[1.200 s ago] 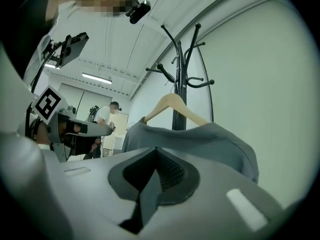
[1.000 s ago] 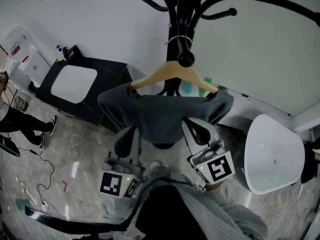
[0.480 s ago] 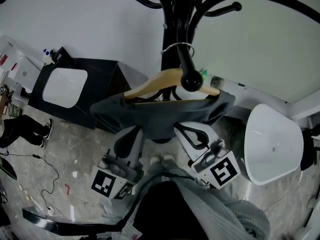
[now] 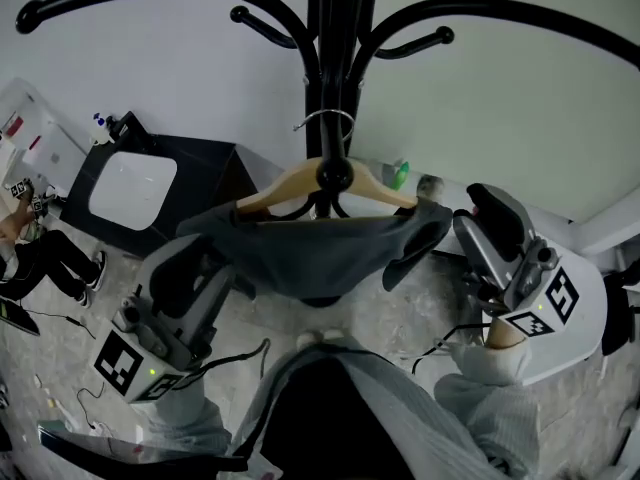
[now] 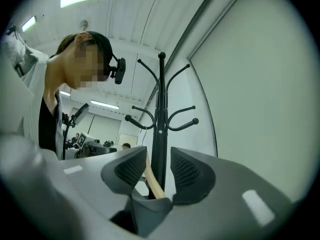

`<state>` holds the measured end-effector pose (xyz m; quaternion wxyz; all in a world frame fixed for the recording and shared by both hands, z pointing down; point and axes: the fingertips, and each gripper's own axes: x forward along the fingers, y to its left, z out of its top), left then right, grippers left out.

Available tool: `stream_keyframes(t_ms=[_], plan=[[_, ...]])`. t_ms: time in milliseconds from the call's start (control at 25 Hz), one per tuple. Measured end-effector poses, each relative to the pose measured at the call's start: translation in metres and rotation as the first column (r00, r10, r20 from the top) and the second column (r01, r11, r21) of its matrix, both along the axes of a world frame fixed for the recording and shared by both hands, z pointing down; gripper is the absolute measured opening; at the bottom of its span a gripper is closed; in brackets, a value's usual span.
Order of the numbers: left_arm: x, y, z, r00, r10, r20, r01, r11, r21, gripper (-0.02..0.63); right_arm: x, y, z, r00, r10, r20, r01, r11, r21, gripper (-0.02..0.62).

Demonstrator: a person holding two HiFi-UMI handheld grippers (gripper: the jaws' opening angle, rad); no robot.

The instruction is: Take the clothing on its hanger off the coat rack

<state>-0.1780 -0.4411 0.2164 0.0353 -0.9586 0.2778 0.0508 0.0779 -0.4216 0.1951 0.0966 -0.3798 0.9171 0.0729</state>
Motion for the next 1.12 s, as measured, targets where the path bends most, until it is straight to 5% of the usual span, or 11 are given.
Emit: stream_keyframes(t_ms=[120, 280, 440, 600, 720, 880, 1040, 1120], plan=[[-0.001, -0.005, -0.022, 0.996, 0.050, 0.069, -0.055, 0.996, 0.072, 0.157, 0.009, -0.010, -0.014, 0.995, -0.031, -0.099, 0.029, 0.999, -0.016, 0.178], [0.003, -0.012, -0.019, 0.958, 0.169, 0.231, -0.183, 0.982, 0.043, 0.197, -0.007, -0.028, -0.018, 0.964, -0.170, -0.206, 0.148, 0.982, -0.117, 0.230], [0.015, -0.034, -0.007, 0.885, 0.205, 0.419, -0.222, 0.975, -0.008, 0.204, -0.041, -0.042, 0.000, 0.873, -0.381, -0.303, 0.295, 0.909, -0.294, 0.275], [0.033, -0.052, 0.015, 0.798, 0.306, 0.519, -0.299, 0.949, -0.099, 0.204, -0.072, -0.052, 0.031, 0.751, -0.553, -0.361, 0.390, 0.813, -0.433, 0.274], [0.041, -0.054, 0.037, 0.737, 0.430, 0.522, -0.370, 0.902, -0.221, 0.204, -0.089, -0.057, 0.057, 0.679, -0.648, -0.345, 0.436, 0.734, -0.521, 0.273], [0.046, -0.062, 0.057, 0.708, 0.472, 0.524, -0.402, 0.881, -0.250, 0.202, -0.095, -0.055, 0.080, 0.616, -0.704, -0.354, 0.442, 0.680, -0.585, 0.257], [0.043, -0.057, 0.067, 0.675, 0.553, 0.488, -0.448, 0.833, -0.324, 0.132, -0.099, -0.053, 0.080, 0.607, -0.715, -0.346, 0.453, 0.670, -0.588, 0.069], [0.046, -0.055, 0.069, 0.651, 0.590, 0.478, -0.473, 0.807, -0.353, 0.082, -0.098, -0.052, 0.080, 0.602, -0.719, -0.348, 0.451, 0.666, -0.594, 0.058]])
